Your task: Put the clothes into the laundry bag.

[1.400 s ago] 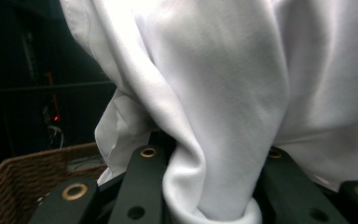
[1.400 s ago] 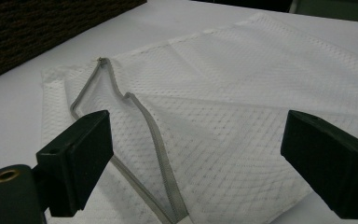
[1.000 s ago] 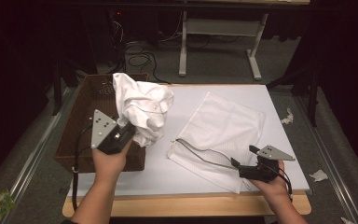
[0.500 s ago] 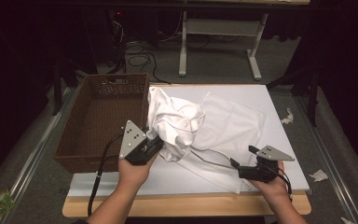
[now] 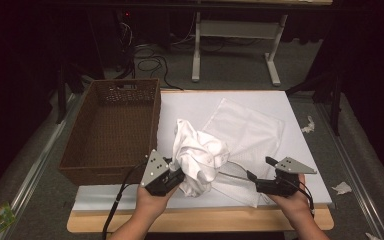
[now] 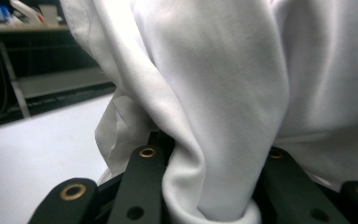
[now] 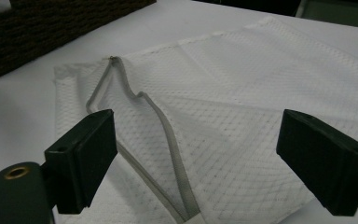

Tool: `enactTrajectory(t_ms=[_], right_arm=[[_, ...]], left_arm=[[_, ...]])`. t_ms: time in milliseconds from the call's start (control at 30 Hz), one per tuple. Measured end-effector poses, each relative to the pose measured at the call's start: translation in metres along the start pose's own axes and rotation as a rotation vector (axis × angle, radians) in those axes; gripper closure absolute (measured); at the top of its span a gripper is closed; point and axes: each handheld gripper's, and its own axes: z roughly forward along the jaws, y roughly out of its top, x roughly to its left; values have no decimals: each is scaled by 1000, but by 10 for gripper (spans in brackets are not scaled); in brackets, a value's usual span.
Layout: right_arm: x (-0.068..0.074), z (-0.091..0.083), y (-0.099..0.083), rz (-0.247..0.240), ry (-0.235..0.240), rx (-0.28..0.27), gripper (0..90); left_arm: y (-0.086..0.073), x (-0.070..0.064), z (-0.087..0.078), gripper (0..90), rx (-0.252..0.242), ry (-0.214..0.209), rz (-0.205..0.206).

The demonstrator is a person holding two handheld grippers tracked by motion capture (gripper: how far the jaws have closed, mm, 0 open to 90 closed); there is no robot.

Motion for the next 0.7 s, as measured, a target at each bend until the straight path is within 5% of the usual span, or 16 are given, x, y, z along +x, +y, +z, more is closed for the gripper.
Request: enactTrajectory(t_ms=[33,167,367,567,667,700], right_arm=[[1,0,1,-8,7,-6,145],[4,7,2,-14,31,16,155],[16,28,19,-15,76,11,191],[22,65,44,-78,46,30,285],[19,75,43,-68,48,69,306],[17,81,33,-86,36,126,364]], left_arm=[[-16,-4,5,726,46,9,14],[-30,-6,21,725,103,33,-18],[-39,1,27,722,130,79,-27],[-37,9,20,716,110,104,-58],[-36,12,17,713,111,110,-65],[-37,12,16,712,116,109,-68]])
